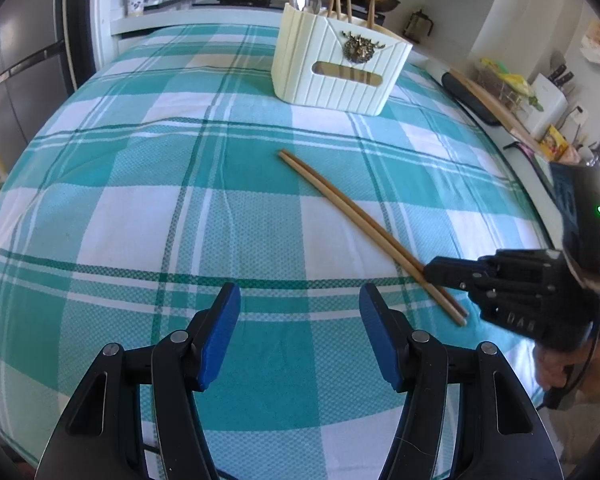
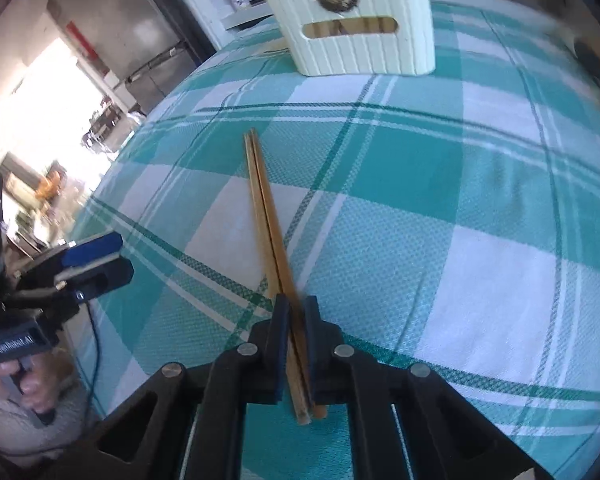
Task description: Organize utensils
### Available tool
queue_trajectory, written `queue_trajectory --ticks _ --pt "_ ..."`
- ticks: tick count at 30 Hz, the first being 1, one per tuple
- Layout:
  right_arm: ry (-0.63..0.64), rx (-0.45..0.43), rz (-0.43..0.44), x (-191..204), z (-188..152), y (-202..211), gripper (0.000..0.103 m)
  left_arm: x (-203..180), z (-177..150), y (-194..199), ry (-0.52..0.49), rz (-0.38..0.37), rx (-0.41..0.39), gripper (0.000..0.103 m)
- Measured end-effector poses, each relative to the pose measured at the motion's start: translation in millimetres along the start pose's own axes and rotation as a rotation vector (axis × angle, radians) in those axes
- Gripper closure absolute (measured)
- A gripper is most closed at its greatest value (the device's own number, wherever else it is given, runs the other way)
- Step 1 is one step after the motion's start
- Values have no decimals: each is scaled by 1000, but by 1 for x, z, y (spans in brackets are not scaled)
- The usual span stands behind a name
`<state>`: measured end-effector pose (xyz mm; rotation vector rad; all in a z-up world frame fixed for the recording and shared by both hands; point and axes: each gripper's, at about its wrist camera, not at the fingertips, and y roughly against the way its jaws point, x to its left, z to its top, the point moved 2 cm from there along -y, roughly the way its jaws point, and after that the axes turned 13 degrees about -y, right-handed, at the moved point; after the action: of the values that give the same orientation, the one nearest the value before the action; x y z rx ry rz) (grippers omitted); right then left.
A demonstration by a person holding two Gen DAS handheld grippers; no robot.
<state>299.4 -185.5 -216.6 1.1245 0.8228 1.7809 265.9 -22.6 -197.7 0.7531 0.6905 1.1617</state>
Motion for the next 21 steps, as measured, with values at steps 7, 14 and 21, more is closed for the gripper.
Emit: queue_trajectory --ticks 7,14,21 --pt "152 -25 -126 13 2 -5 94 -4 -2 -3 2 18 10 38" --pt "35 -117 -226 -13 -6 10 97 -22 11 -10 6 -3 -7 36" --pt "-111 -202 -295 -48 -27 33 97 -63 30 -41 9 44 6 36"
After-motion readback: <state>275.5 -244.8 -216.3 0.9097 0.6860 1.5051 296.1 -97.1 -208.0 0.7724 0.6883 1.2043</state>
